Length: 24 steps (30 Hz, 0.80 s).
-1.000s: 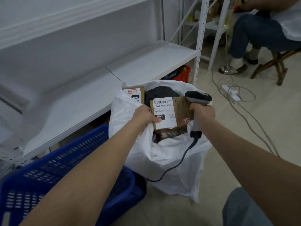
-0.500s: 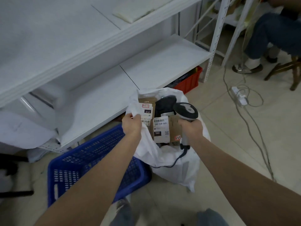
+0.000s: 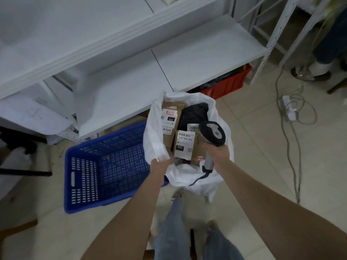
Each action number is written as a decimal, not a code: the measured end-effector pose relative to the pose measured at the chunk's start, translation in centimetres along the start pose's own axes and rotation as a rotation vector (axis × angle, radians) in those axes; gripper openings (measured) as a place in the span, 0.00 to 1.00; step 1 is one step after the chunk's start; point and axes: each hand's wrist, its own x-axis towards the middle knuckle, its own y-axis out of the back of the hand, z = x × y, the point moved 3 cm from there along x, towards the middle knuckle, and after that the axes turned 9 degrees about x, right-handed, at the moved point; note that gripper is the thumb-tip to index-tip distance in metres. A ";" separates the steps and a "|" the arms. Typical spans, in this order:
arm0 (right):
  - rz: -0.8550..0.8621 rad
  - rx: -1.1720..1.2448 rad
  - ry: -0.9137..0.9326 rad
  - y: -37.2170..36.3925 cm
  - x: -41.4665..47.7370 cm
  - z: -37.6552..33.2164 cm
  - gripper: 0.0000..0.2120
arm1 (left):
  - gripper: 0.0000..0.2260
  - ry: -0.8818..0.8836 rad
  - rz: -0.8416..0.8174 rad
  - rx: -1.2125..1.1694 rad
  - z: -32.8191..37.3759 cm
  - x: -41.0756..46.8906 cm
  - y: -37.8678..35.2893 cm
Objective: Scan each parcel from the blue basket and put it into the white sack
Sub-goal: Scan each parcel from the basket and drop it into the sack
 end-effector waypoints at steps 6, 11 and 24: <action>0.047 -0.008 -0.092 1.2 2.3 0.4 0.31 | 0.24 0.019 -0.024 0.371 -1.5 1.9 -2.4; -0.019 0.013 -0.193 1.2 3.2 -0.6 0.13 | 0.17 0.026 0.015 0.257 2.3 0.3 -2.4; -0.151 0.197 -0.116 0.6 1.0 -10.7 0.08 | 0.20 -0.045 0.263 -0.444 15.6 -6.4 3.8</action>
